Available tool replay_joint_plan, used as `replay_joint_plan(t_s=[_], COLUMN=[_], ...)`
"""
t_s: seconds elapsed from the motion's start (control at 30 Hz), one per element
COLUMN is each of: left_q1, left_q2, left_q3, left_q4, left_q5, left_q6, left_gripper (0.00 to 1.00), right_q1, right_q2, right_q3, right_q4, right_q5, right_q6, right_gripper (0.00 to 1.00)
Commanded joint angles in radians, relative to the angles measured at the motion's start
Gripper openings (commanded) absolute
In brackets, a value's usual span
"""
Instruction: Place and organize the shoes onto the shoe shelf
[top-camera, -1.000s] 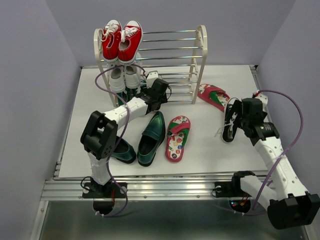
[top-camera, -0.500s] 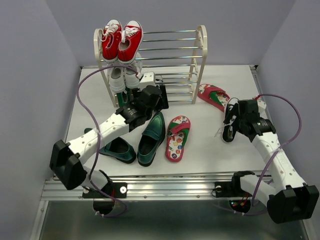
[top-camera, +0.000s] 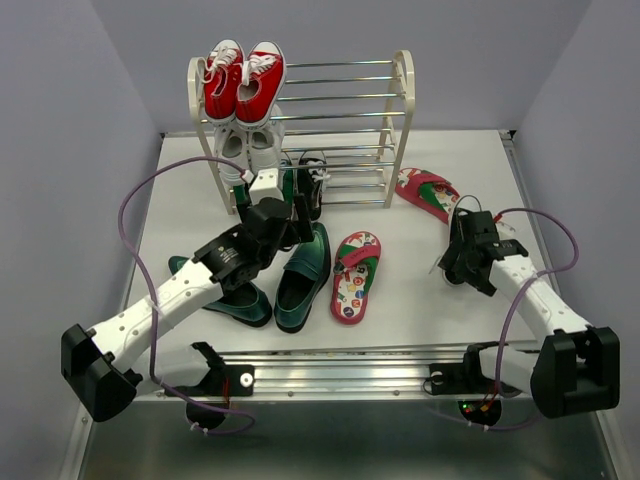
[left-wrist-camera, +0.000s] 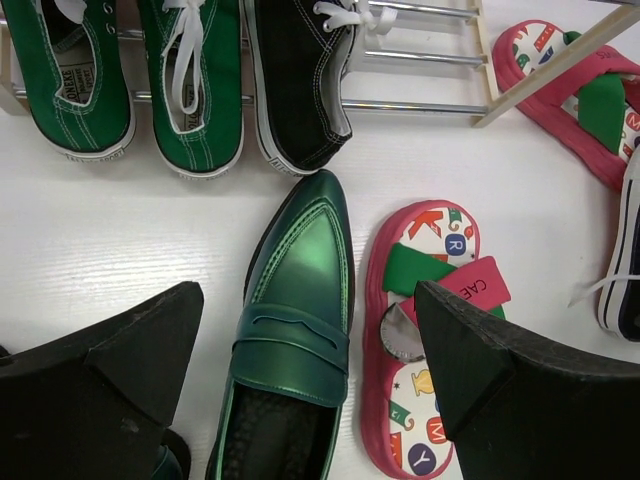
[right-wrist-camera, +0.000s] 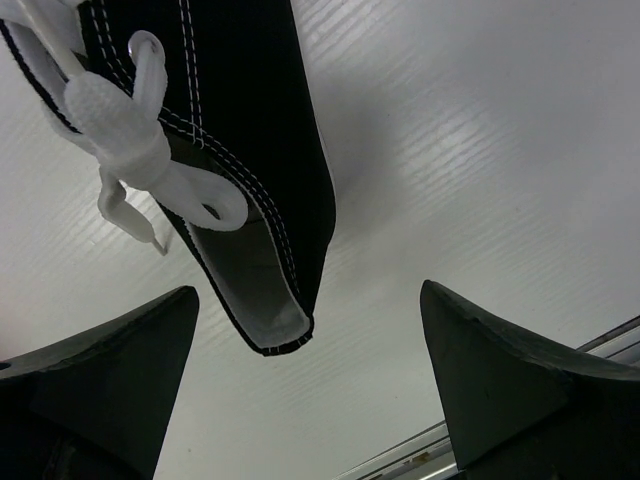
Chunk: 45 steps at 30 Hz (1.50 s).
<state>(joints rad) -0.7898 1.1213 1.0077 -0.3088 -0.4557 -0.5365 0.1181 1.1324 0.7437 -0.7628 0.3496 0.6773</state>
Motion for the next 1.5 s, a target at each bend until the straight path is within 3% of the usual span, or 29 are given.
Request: replay_joint_plan(t_s=[0.0, 0.13, 0.27, 0.33, 0.4, 0.43, 0.53, 0.77, 0.87, 1.07, 1.27, 1.47], left_q1=[-0.002, -0.002, -0.002, -0.002, -0.003, -0.002, -0.002, -0.002, -0.002, -0.002, -0.002, -0.002], left_q2=[-0.044, -0.071, -0.109, -0.118, -0.13, -0.133, -0.143, -0.152, -0.155, -0.141, -0.114, -0.109], left_q3=[-0.014, -0.035, -0.05, -0.054, -0.057, -0.058, -0.067, -0.086, -0.093, -0.089, -0.07, -0.081], left_q4=[-0.016, -0.042, -0.052, -0.056, -0.059, -0.059, -0.061, -0.056, -0.044, -0.03, -0.021, 0.003], left_q5=[-0.009, -0.011, -0.009, -0.009, -0.014, -0.014, -0.02, -0.015, -0.012, -0.018, -0.029, -0.035], left_q6=[0.003, -0.003, -0.016, -0.017, -0.017, -0.019, -0.025, -0.04, -0.045, -0.04, -0.023, -0.014], left_gripper=[0.99, 0.99, 0.99, 0.99, 0.99, 0.99, 0.99, 0.99, 0.99, 0.99, 0.99, 0.99], right_q1=[-0.001, -0.001, -0.001, -0.001, -0.001, -0.001, -0.001, -0.001, -0.001, -0.001, -0.001, -0.001], right_q2=[0.026, 0.027, 0.023, 0.02, 0.012, 0.006, -0.02, -0.163, -0.227, -0.264, -0.275, -0.249], right_q3=[-0.021, -0.046, -0.064, -0.069, -0.075, -0.081, -0.081, 0.042, 0.097, 0.233, 0.324, 0.309], right_q4=[0.098, 0.146, 0.181, 0.184, 0.204, 0.214, 0.238, 0.096, 0.002, -0.19, -0.32, -0.354], right_q5=[-0.003, 0.026, 0.048, 0.058, 0.06, 0.049, 0.0, -0.044, -0.142, -0.265, -0.582, -0.632], right_q6=[0.013, 0.01, 0.008, 0.004, -0.016, -0.03, -0.064, -0.13, -0.13, -0.188, -0.28, -0.326], right_gripper=[0.95, 0.79, 0.53, 0.51, 0.4, 0.23, 0.01, 0.01, 0.01, 0.01, 0.01, 0.01])
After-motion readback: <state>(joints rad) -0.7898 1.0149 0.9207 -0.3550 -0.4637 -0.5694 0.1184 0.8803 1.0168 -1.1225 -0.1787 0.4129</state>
